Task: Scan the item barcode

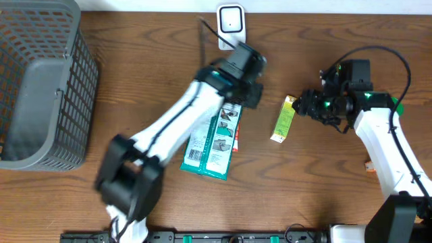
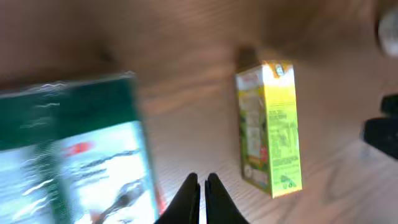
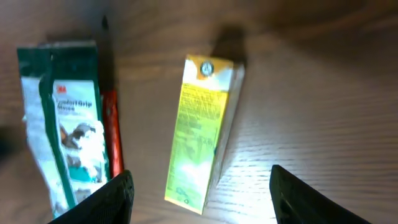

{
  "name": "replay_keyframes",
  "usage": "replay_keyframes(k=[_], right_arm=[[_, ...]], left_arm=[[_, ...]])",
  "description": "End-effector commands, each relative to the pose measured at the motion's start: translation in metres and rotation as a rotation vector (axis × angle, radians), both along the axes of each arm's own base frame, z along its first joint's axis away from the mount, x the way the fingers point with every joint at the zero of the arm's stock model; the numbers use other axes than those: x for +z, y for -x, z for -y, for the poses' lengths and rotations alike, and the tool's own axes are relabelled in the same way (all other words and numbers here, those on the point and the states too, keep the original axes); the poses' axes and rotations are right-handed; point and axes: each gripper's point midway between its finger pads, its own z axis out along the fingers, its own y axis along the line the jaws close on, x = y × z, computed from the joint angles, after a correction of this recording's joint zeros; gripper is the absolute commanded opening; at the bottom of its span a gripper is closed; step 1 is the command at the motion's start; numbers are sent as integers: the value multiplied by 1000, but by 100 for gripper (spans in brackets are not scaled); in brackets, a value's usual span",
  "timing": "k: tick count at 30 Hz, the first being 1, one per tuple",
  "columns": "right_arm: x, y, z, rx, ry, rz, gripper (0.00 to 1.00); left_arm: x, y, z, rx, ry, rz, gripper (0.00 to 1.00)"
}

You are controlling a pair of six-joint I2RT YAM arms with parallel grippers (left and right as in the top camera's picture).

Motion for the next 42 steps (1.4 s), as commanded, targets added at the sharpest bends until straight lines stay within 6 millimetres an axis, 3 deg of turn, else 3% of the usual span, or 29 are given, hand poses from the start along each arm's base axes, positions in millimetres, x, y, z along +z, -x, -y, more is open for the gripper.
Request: replay_keyframes(k=[1, 6, 10, 11, 13, 16, 20, 26, 28, 32, 36, 40, 42], right_arm=[[0, -1, 1, -79, 121, -8, 65], [-19, 0, -18, -64, 178, -50, 68], [-51, 1, -18, -103, 253, -126, 73], [-56, 2, -20, -97, 243, -140, 73], [-71, 2, -30, -74, 198, -178, 72], [-84, 2, -38, -58, 165, -208, 65], [-96, 5, -37, -56, 175, -244, 60], [-94, 5, -38, -48, 184, -238, 38], [-91, 3, -38, -25, 192, -227, 25], [-76, -3, -39, 44, 209, -189, 19], [-38, -15, -42, 111, 220, -133, 17], [24, -33, -54, 169, 224, -61, 18], [60, -46, -65, 195, 218, 22, 18]], left_arm=[[23, -19, -48, 198, -61, 41, 8], [14, -24, -93, 284, -112, -31, 15], [2, -24, -133, 354, -162, -105, 17], [1, -25, -140, 367, -175, -109, 25], [-1, -27, -155, 403, -206, -111, 26], [-1, -29, -164, 423, -211, -118, 35], [-2, -30, -170, 436, -212, -123, 37], [-2, -31, -171, 440, -214, -121, 45], [-2, -33, -178, 458, -246, -103, 46], [2, -38, -190, 495, -284, -72, 50], [18, -44, -202, 531, -262, -37, 57], [50, -50, -233, 680, -187, 4, 62], [68, -51, -259, 796, -133, 24, 63]])
